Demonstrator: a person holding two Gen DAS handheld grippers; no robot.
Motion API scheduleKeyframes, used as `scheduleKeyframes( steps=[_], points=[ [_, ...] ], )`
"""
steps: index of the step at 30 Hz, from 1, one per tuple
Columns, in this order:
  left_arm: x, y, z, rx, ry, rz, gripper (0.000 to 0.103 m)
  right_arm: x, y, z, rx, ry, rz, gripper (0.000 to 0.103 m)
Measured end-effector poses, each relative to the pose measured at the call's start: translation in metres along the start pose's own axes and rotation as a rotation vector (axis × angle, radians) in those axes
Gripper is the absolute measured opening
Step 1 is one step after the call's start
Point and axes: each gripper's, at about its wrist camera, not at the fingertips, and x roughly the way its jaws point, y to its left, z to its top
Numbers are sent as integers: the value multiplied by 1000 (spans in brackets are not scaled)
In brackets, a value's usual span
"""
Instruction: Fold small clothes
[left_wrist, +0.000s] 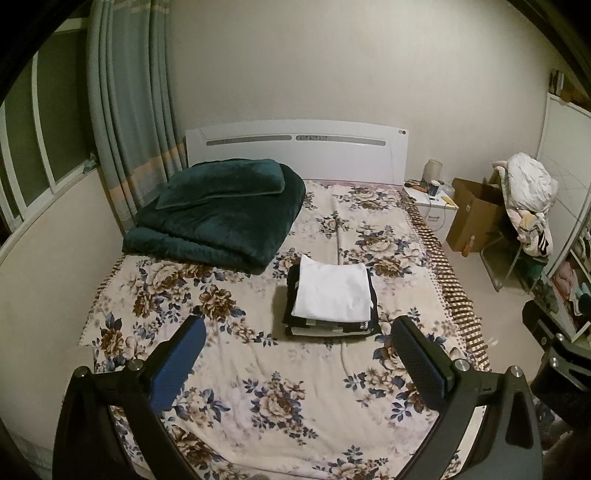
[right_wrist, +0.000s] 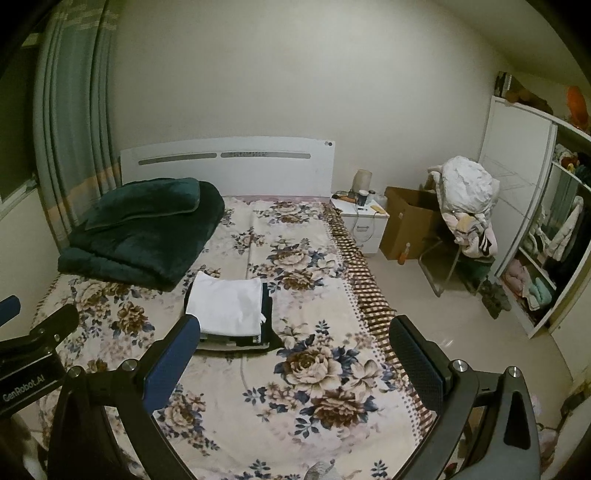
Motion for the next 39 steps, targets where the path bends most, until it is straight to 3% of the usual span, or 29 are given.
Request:
scheduleKeyframes(
  steps=[39],
  points=[
    [-9, 2, 7, -14, -18, 21, 103, 11, 5, 9, 1, -15, 42, 103]
  ],
)
